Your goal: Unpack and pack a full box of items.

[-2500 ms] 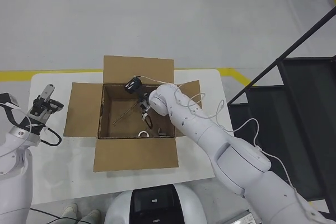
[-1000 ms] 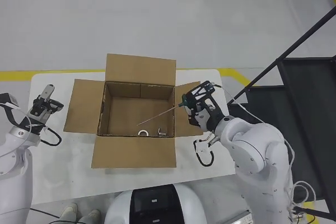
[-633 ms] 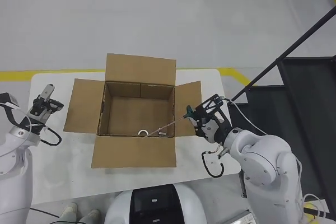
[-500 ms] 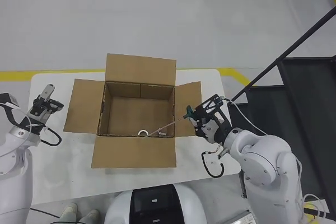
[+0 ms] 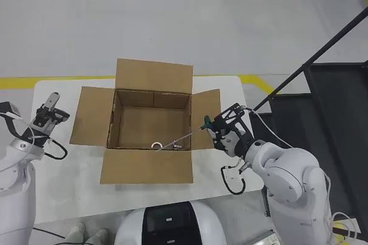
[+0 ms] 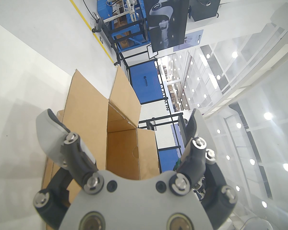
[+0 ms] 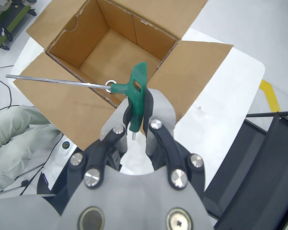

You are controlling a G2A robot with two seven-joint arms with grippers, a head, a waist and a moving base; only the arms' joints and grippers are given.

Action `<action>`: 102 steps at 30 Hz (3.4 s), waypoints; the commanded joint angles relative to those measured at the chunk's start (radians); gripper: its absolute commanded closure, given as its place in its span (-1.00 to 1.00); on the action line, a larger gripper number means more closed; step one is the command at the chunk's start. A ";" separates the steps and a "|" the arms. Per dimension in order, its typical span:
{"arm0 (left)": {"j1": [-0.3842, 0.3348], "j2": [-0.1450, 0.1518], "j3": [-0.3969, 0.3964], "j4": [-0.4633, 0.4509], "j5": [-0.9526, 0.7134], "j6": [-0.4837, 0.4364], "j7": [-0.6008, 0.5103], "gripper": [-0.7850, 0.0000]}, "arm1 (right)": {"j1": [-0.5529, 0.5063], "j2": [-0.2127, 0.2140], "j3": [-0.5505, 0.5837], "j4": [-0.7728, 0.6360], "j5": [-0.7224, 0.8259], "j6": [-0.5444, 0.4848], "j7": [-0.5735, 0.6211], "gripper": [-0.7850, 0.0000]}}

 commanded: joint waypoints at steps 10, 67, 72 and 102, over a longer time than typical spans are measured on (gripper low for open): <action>0.000 0.000 0.000 0.000 0.000 0.000 0.000 -1.00 | 0.000 0.000 0.000 0.000 0.001 0.000 0.000 1.00; 0.000 0.000 0.000 0.000 0.000 0.000 0.000 -1.00 | -0.469 0.175 0.473 0.000 -0.071 -0.516 -0.096 1.00; 0.000 0.000 0.000 0.000 0.000 0.000 0.000 -1.00 | -0.431 0.177 0.340 0.092 -0.252 -0.388 -0.117 1.00; 0.000 0.000 0.000 0.000 0.000 0.000 0.000 -1.00 | -0.073 0.157 0.023 0.518 -0.404 0.049 -0.286 1.00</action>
